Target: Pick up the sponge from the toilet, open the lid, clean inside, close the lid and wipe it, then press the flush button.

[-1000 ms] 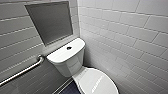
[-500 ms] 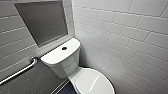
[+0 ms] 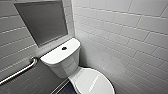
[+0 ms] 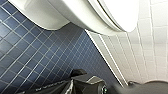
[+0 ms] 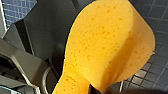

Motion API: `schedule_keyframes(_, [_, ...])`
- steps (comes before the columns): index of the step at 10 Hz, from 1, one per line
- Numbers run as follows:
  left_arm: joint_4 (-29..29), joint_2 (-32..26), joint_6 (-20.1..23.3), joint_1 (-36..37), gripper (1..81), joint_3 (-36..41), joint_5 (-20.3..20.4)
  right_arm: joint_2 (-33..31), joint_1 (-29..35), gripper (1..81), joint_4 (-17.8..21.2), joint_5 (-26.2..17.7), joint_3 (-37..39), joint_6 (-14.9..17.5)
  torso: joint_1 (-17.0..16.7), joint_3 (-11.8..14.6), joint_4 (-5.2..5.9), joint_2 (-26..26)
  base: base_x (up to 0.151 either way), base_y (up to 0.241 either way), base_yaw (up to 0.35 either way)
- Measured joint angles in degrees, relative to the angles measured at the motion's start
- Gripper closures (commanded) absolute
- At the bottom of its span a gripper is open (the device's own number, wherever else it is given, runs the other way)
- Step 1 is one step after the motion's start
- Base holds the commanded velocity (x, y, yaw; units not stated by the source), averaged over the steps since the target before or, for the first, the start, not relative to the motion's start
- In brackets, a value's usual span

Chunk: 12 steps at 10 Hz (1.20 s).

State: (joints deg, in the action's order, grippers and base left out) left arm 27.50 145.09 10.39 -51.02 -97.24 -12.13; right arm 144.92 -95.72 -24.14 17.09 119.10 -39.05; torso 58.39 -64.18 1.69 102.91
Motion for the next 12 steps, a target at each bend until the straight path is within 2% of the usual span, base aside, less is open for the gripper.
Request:
schedule_keyframes(4, [2.7,4.0,0.0,1.9,1.0,-0.6,-0.1,1.5,-3.6,81.1,-1.3,0.0,5.2,0.0,0.0,0.0,0.0,0.0,0.0,0.0,0.0])
schedule_keyframes(7, [3.5,7.7,0.0,2.0,1.0,-5.3,0.0,3.6,-5.0,81.1,-4.0,0.0,7.0,0.0,0.0,0.0,0.0,0.0,0.0,0.0,0.0])
schedule_keyframes(10, [8.5,10.8,0.0,3.4,1.0,-6.5,0.5,5.3,-7.3,81.1,-5.5,0.1,7.8,0.0,0.0,0.0,0.0,0.0,0.0,0.0,0.0])
schedule_keyframes(12, [9.7,11.1,0.0,3.5,1.0,-7.2,1.2,8.7,-7.6,81.1,-5.7,0.1,13.3,0.0,0.0,0.0,0.0,0.0,0.0,0.0,0.0])
